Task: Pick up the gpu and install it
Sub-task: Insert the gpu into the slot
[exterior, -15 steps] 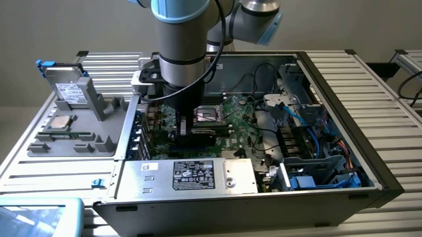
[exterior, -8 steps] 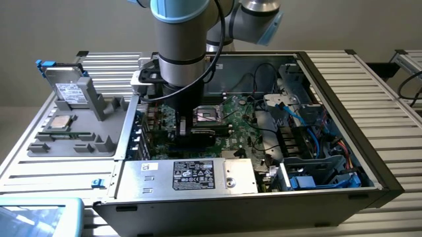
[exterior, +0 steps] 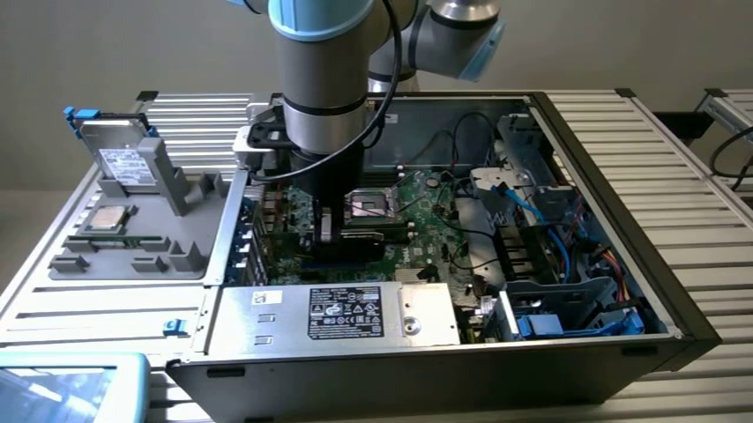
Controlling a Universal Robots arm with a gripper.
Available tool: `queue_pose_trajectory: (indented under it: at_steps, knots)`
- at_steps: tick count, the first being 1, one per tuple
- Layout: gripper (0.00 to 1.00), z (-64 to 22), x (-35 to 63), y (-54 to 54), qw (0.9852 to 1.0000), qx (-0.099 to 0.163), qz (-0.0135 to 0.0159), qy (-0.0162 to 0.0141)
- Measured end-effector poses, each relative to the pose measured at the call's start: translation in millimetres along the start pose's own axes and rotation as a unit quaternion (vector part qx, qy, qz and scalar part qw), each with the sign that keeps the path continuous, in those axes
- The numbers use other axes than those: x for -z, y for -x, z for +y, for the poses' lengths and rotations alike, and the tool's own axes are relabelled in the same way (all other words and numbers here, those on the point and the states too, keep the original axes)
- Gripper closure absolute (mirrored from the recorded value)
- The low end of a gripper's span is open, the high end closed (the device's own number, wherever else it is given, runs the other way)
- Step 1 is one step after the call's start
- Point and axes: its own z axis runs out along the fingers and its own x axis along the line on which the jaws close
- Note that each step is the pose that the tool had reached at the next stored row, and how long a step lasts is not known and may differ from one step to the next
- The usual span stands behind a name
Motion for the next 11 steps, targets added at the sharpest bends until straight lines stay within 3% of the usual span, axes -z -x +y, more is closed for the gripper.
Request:
queue_pose_trajectory:
  at_steps: [4, 7, 11]
  knots:
    - [0.72, 0.2, 0.1, 0.8, 1.0, 0.0, 0.0001, -0.0026]
    - [0.72, 1.4, 0.2, 1.9, 1.0, 0.0, -0.0001, -0.0086]
    - [0.72, 1.6, -0.1, 1.8, 1.0, 0.0, -0.0005, -0.0096]
